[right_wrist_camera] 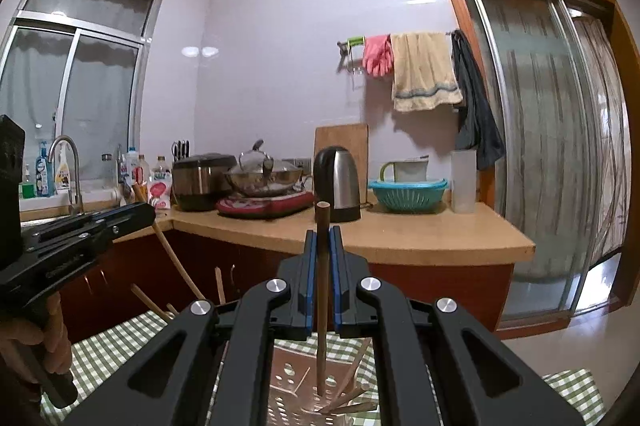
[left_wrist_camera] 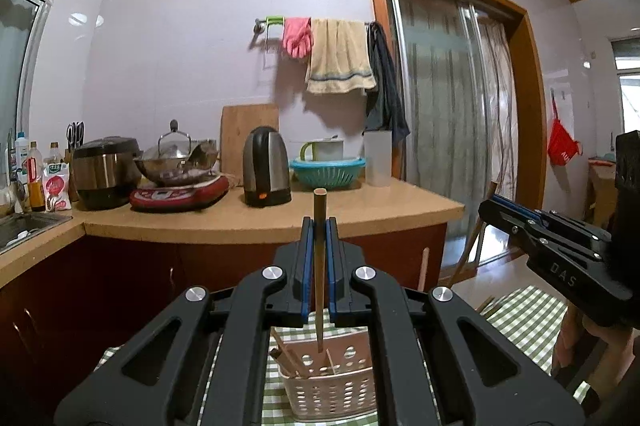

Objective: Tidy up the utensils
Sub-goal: 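Lower both chopsticks into the caddy and open both grippers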

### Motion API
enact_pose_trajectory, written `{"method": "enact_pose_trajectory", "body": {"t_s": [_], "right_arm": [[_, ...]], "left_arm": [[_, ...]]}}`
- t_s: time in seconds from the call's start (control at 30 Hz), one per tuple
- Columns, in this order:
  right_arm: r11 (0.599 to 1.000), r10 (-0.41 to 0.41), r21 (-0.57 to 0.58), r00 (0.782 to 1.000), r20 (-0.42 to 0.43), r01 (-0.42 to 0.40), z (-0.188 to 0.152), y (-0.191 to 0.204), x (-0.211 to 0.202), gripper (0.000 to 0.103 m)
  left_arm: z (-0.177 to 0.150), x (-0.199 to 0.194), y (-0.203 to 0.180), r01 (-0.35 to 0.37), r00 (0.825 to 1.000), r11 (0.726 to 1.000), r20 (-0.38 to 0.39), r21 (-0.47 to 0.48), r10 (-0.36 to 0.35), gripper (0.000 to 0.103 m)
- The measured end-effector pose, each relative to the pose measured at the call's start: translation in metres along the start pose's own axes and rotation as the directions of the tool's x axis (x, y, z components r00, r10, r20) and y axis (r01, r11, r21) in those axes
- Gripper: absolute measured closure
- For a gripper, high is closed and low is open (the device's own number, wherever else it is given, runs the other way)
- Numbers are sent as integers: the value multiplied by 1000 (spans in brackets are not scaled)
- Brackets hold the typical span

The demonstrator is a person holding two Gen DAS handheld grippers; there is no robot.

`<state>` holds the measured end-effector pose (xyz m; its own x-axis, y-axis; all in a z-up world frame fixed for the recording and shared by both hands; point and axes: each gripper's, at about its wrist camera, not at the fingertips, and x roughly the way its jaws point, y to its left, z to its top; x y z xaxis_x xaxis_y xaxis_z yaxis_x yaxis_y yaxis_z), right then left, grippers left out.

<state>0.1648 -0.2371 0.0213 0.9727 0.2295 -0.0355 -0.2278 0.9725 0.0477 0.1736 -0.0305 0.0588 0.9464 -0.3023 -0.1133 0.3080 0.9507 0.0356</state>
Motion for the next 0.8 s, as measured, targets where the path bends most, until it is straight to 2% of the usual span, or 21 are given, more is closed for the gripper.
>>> {"method": "enact_pose_trajectory", "body": {"t_s": [0.33,0.47,0.63,0.8], "right_arm": [[1000,0,7,998,-63,1,-23,-4,20,96],[1000,-5,9,996,-87,6,-29,-5,26,96],[1000,-6,9,994,-109,8,-32,-4,31,96],[1000,-7,25,992,-129,11,-34,-6,34,94]], "left_arm": [[-31,27,4,1,996,1000,-90,6,0,97],[-34,28,-1,-15,997,998,-76,54,19,97],[-34,31,-4,-9,997,998,-75,66,14,96],[-36,31,-8,-7,997,996,-76,86,13,92]]}}
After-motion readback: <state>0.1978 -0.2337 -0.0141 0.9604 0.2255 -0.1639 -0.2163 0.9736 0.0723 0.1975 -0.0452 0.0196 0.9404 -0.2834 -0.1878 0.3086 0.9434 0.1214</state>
